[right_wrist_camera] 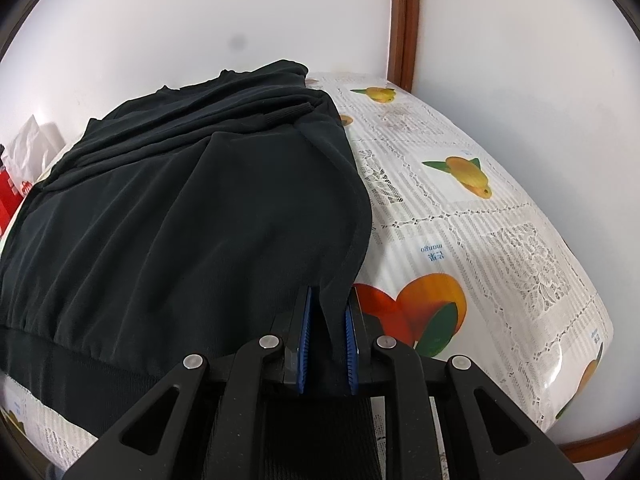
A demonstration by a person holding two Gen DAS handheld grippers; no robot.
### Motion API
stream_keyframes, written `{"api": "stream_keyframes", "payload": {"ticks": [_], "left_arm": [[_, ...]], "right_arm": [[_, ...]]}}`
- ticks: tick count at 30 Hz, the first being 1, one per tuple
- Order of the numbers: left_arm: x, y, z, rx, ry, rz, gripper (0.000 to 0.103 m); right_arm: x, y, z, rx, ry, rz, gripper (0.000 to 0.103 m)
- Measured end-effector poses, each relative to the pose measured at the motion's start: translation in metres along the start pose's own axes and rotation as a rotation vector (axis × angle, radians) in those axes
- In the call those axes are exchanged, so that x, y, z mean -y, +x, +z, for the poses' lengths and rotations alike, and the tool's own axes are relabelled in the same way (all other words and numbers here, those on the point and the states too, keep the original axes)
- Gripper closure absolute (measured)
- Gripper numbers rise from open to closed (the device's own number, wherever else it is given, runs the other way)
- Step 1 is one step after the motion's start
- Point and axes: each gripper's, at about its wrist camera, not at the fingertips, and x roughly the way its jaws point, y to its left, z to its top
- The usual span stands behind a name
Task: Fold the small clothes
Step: 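Grasp the sweatshirt side edge with the left tool while the right tool grasps the hem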
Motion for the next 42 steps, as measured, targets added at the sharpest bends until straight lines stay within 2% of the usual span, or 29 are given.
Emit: {"api": "stream_keyframes", "payload": {"ticks": [4, 27, 29, 31, 37, 42], "left_arm": [[0.005, -0.001, -0.002, 0.015, 0.008, 0.007, 0.078], [0.005, -0.002, 0.000, 0.009, -0.001, 0.010, 0.079], [0.003, -0.002, 0.000, 0.006, -0.017, -0.009, 0.086], [0.002, -0.002, 0.002, -0.004, -0.013, -0.021, 0.089], [-0.011, -0.011, 0.007, -0.008, -0.068, -0.104, 0.092], [-0.016, -0.046, 0.013, 0.074, -0.078, -0.184, 0.093]], "right_arm": [[-0.002, 0.000, -0.002, 0.014, -0.023, -0.013, 0.087], [-0.002, -0.002, -0.006, 0.036, -0.013, -0.014, 0.087], [-0.003, -0.002, -0.005, 0.028, -0.021, -0.013, 0.087], [-0.003, -0.002, -0.003, 0.017, -0.033, -0.010, 0.090], [0.023, -0.004, 0.004, -0.035, 0.097, 0.123, 0.095], [0.036, -0.042, 0.009, 0.057, 0.145, 0.205, 0.097]]}}
